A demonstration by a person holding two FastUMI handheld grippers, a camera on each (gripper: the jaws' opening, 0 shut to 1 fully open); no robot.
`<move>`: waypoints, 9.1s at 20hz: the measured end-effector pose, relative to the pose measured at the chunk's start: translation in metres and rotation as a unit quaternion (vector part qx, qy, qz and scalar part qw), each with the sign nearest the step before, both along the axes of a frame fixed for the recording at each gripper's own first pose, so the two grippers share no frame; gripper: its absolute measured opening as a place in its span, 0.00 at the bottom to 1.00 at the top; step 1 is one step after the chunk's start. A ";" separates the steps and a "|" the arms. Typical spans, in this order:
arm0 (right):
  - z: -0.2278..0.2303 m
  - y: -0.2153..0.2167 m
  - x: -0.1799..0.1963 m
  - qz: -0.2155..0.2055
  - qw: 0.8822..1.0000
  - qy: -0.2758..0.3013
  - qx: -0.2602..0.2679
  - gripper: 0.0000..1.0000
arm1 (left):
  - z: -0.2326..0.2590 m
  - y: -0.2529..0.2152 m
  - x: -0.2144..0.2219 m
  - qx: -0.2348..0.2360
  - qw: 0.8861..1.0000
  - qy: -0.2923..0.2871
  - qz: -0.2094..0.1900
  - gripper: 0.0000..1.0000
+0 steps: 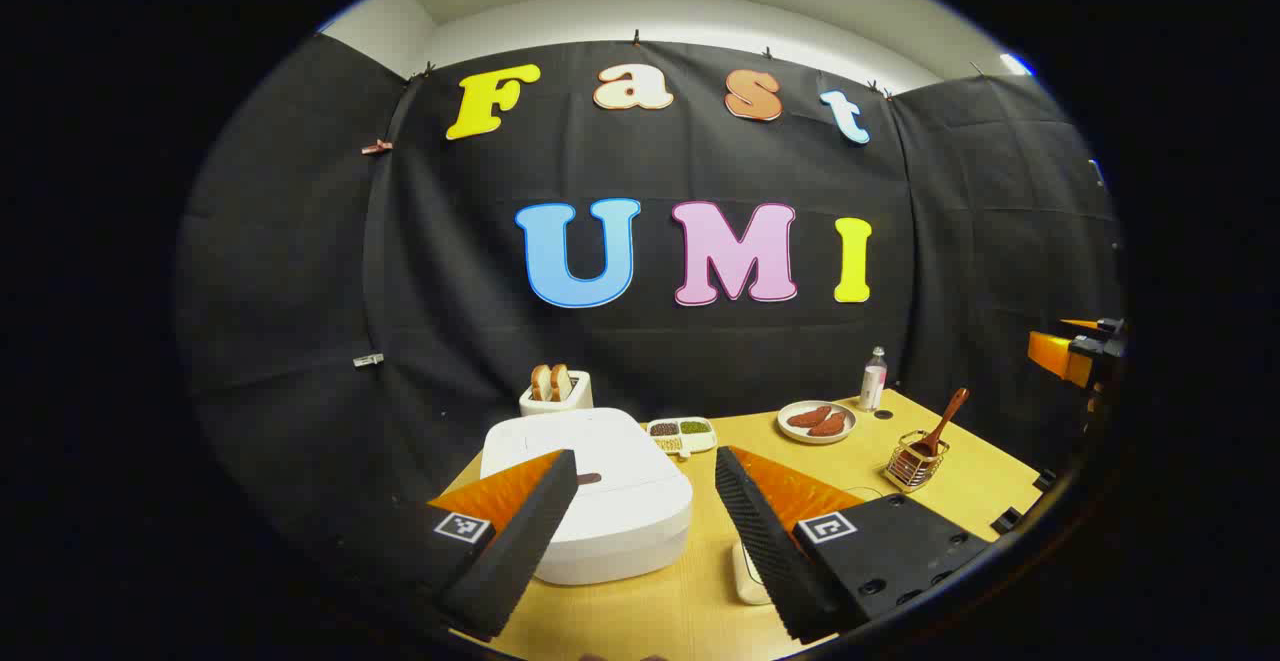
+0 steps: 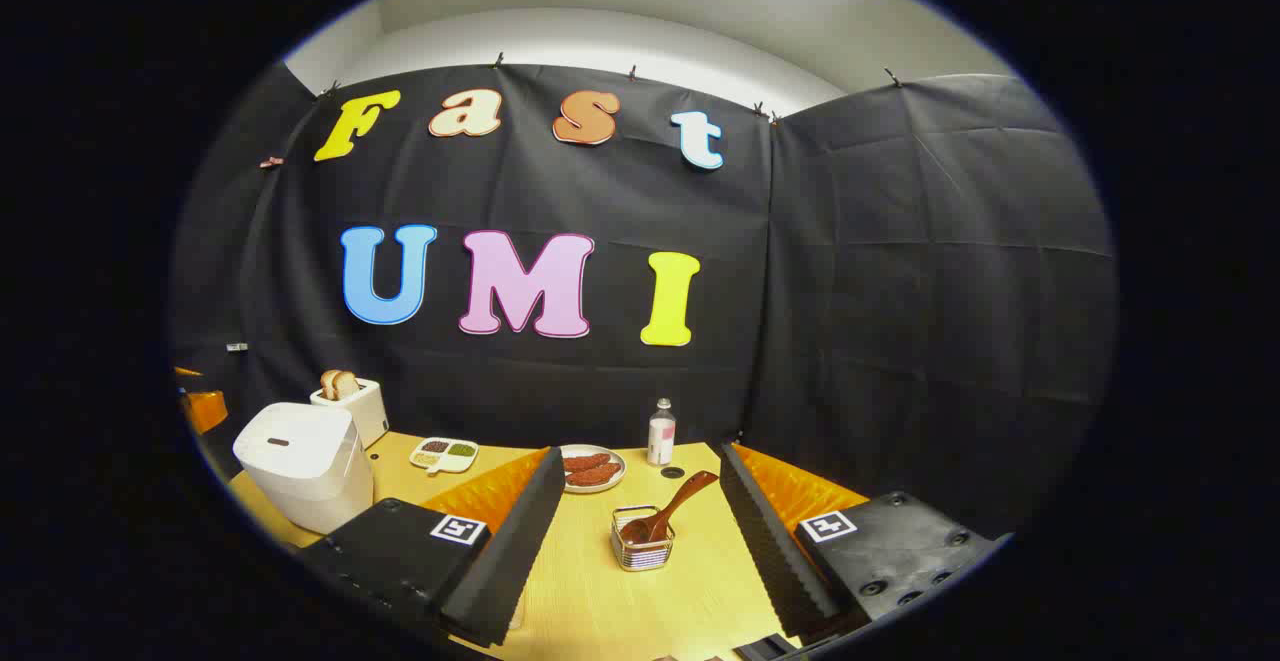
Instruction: Close the left gripper, press the button to open the rice cooker; take a wooden spoon from the chopstick holder with the right hand, scoop a spoonful of rice and pour it into the rice cooker, then put the wooden spoon back into the chopstick holder.
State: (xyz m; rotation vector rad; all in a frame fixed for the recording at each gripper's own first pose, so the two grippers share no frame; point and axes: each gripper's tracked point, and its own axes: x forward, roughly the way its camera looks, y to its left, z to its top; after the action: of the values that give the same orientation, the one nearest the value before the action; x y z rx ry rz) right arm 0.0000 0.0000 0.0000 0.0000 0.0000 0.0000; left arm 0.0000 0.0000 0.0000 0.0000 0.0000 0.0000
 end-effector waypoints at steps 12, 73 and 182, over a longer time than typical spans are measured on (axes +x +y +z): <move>-0.003 -0.005 -0.025 -0.014 1.000 -0.003 0.010 0.98 | -0.002 0.025 -0.027 -0.008 1.000 -0.007 0.025 0.96; -0.067 0.027 -0.108 0.018 0.996 0.086 0.018 0.98 | 0.039 0.064 0.128 0.041 0.999 0.019 -0.021 0.08; -0.216 0.227 0.055 0.167 0.951 0.251 0.070 0.09 | -0.136 0.015 -0.036 -0.064 0.990 0.128 0.002 0.98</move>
State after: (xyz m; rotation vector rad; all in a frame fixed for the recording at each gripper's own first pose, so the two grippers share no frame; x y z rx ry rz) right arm 0.0549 0.2272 -0.2164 0.1420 0.5109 0.3392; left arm -0.0364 0.0153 -0.1362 -0.1287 0.2569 0.0043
